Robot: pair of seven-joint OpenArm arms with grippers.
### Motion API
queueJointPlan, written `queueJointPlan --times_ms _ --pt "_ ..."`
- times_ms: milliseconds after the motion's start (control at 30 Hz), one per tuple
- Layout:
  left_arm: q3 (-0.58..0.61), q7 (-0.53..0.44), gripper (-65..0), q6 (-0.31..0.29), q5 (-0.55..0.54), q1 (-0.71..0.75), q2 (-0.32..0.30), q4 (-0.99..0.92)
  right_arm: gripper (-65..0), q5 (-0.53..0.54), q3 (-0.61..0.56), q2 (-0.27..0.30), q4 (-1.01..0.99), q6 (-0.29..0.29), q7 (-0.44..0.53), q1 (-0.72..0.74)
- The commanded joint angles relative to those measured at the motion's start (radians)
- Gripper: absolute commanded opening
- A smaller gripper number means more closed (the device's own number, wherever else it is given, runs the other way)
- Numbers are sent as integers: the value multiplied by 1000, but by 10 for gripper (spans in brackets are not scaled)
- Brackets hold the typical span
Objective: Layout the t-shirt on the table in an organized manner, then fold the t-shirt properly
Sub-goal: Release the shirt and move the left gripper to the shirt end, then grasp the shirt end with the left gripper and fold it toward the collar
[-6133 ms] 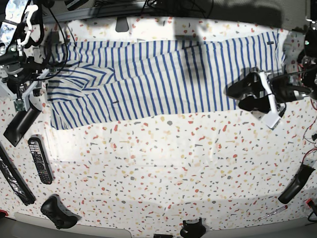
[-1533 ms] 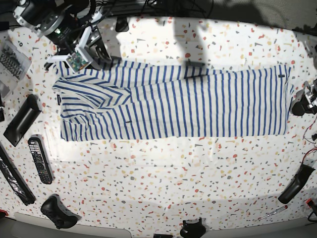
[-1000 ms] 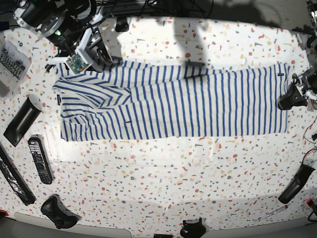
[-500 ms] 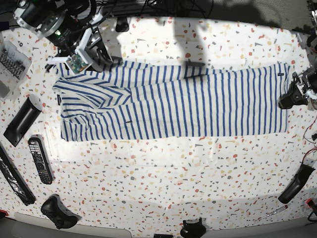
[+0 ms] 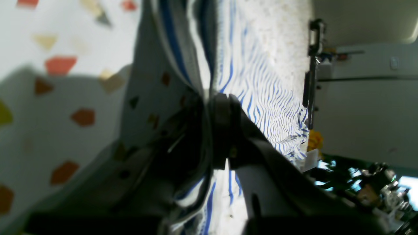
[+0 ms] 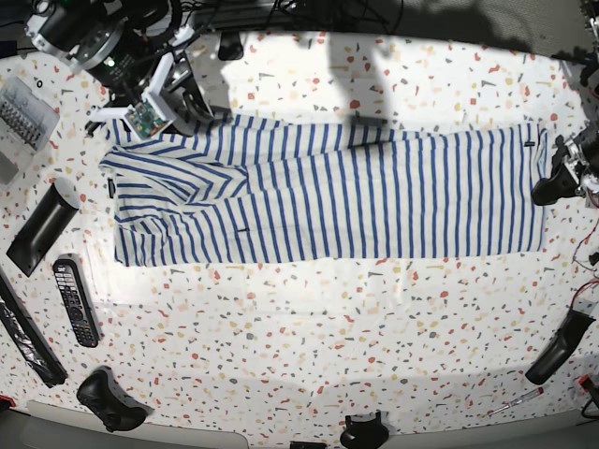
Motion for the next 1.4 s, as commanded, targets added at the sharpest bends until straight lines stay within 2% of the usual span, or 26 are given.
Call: queueJointPlan --times_ms 0,300,433,500,567,700,833,1000,1233,1300,1367 --pt "-2 19 -650 -11 -12 -9 -20 34 -479 14 4 8 19 -8 23 -2" --pt "-2 17 -650 -11 235 -9 10 335 -479 14 4 8 19 -8 24 -2" --pt "-2 32 -650 68 350 -9 19 508 -479 14 4 8 19 -9 23 0" --pt "-2 80 -650 103 361 -9 21 591 -479 14 4 8 19 -18 30 0" --pt "-2 125 -650 114 360 -9 31 674 -479 14 4 8 19 -29 31 0" --pt "-2 129 -650 116 372 -3 80 808 -479 14 4 9 19 -31 30 16" --pt "-2 109 -650 116 379 24 164 882 -479 14 4 8 19 -34 23 40" --pt "-2 84 -650 116 374 73 298 908 -479 14 4 8 19 -53 19 50" --pt "-2 45 -650 112 380 108 572 908 -479 14 4 8 19 -53 18 50" --pt "-2 -21 -650 111 450 116 640 908 -479 14 4 8 19 -53 18 50" --pt "-2 -98 -650 112 588 125 698 908 -479 14 4 8 19 -53 14 50"
